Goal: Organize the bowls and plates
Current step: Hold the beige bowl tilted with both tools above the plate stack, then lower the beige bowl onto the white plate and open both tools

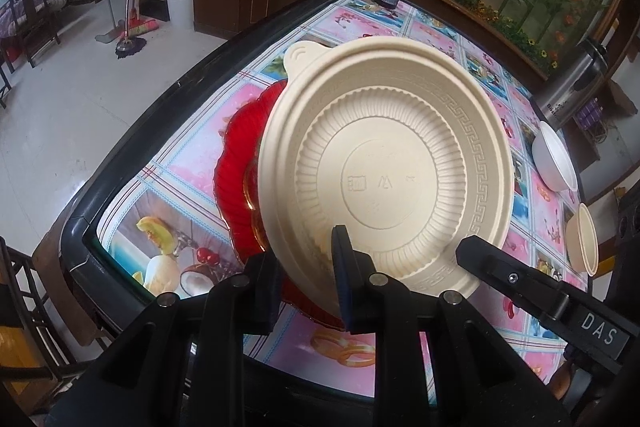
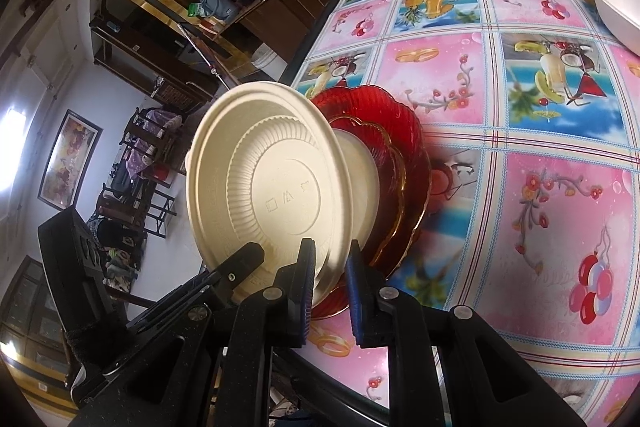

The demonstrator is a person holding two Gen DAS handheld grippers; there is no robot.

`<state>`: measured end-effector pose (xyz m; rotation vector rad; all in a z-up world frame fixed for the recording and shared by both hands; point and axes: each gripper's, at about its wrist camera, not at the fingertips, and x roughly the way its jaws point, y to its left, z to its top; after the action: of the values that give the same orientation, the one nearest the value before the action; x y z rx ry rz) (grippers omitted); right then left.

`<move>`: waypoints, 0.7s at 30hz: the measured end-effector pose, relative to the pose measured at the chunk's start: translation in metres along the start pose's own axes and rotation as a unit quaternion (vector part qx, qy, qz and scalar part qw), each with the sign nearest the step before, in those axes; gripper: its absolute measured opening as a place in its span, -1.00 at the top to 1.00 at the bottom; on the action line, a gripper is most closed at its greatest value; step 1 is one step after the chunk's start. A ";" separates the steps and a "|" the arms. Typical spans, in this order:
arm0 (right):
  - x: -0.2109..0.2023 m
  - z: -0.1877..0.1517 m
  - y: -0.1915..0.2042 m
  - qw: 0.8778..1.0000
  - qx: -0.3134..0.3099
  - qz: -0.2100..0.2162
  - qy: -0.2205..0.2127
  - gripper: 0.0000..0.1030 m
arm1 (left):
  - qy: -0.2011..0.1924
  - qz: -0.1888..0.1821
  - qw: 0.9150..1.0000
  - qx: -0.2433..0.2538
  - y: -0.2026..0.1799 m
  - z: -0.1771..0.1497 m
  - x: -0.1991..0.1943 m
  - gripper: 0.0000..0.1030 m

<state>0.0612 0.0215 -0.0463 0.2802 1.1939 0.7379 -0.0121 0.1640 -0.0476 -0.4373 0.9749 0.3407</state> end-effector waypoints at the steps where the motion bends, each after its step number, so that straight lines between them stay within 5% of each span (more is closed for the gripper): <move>1: 0.001 0.000 -0.001 1.000 0.001 0.000 0.001 0.71 | 0.000 -0.001 1.000 -0.001 0.000 0.001 0.000 0.60; 21: 0.001 0.016 0.001 1.000 0.012 0.007 -0.008 0.66 | 0.016 -0.012 1.000 -0.010 -0.004 0.022 0.008 0.45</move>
<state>0.0752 0.0250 -0.0407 0.3151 1.1866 0.7333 0.0097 0.1725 -0.0429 -0.4740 0.9971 0.3230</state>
